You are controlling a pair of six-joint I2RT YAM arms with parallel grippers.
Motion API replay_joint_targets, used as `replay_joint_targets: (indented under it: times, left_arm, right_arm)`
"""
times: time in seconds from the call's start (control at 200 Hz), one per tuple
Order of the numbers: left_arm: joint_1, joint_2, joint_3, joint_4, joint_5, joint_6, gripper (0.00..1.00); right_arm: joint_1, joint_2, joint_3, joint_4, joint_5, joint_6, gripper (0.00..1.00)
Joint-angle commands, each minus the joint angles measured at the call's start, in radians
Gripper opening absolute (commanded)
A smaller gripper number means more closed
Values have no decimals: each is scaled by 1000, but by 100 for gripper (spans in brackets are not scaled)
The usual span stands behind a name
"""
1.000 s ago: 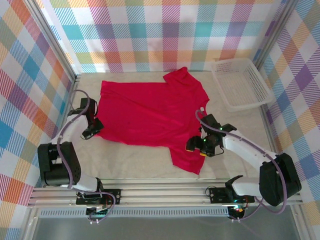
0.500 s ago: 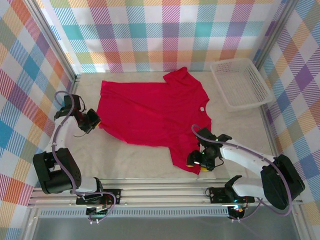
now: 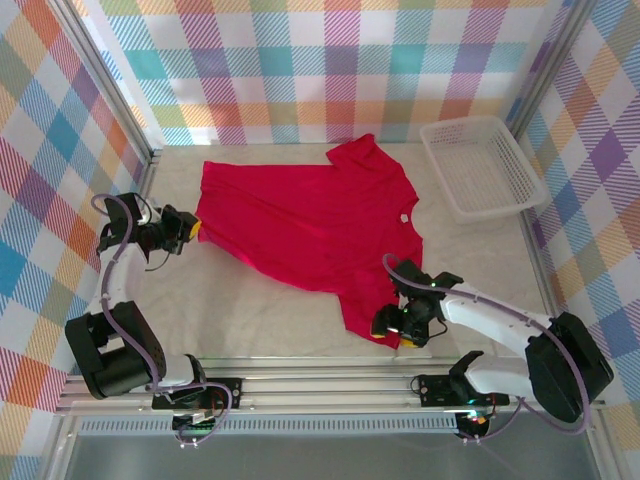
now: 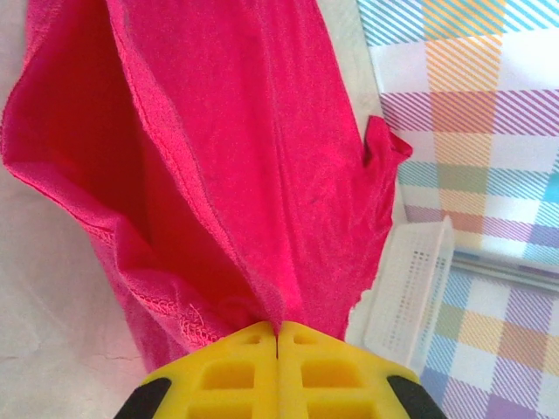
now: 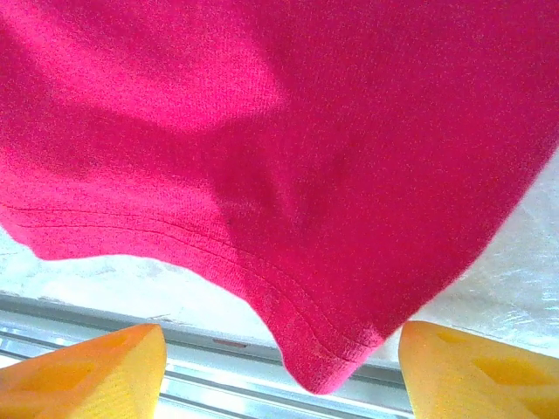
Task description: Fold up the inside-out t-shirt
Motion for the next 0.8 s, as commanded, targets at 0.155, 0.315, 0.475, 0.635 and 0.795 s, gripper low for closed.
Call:
replay_joint_targets:
  times: [0.155,0.315,0.475,0.635,0.795]
  left_arm:
    - [9,-12,68,-38,57,42,0]
    - [19,-12,132,-72,61,51,0]
    - [31,-12,208,-68,76,17,0]
    - [44,-20,309,8,82,-92,0]
    - [45,-24,415,109,76,-220,0]
  right_arm:
    - [6,117,23,72,65,0,53]
    - [5,136,131,11,155,-53,2]
    - [-50,83,323,-124,266,-156,0]
    - [-268,17,634,-290,336,-298,0]
    - [-410,51,947,-355,313,-385,0]
